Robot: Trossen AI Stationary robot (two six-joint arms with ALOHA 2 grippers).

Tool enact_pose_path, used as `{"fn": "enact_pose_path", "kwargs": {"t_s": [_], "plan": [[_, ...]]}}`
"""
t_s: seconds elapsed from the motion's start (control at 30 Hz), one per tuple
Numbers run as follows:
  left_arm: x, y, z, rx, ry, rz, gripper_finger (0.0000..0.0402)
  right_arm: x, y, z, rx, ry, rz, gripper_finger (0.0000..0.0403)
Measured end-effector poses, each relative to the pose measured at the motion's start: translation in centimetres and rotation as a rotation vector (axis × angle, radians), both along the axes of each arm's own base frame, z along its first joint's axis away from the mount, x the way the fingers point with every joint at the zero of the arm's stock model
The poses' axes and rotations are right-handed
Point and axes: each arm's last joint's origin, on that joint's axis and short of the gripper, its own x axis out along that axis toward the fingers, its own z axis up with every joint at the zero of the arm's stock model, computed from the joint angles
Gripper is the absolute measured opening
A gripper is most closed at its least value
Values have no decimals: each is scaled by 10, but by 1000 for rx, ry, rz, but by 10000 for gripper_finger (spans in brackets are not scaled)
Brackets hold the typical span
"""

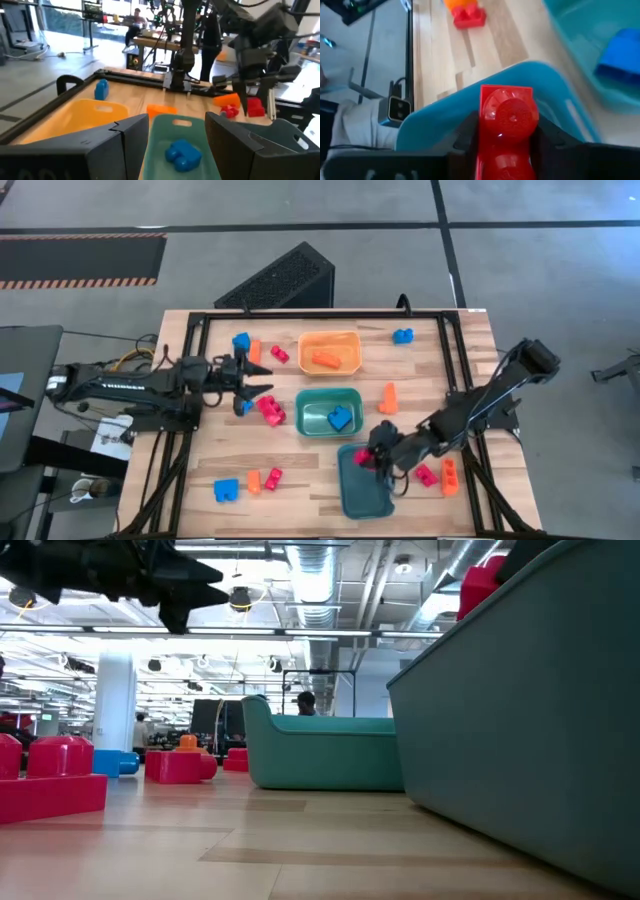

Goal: Sort & place blocks by color
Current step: Put the red game piece into the blue bin, then put the orange game piece into the orange bin

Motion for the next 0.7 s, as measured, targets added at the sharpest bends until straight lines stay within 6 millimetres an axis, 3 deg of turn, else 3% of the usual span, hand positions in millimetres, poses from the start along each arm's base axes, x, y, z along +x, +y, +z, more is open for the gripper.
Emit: {"fn": "enact_pose_path", "kwargs": {"t_s": [0.33, 0.53, 0.7], "plan": [[-2, -26, -2, -20, -52, 15, 182, 17, 13, -5, -9, 53, 10, 274], [-4, -34, -2, -31, -51, -7, 182, 15, 12, 1, -17, 28, 22, 294], [-4, -35, -4, -19, -30, -16, 182, 16, 9, 19, -151, -145, -8, 290]]}}
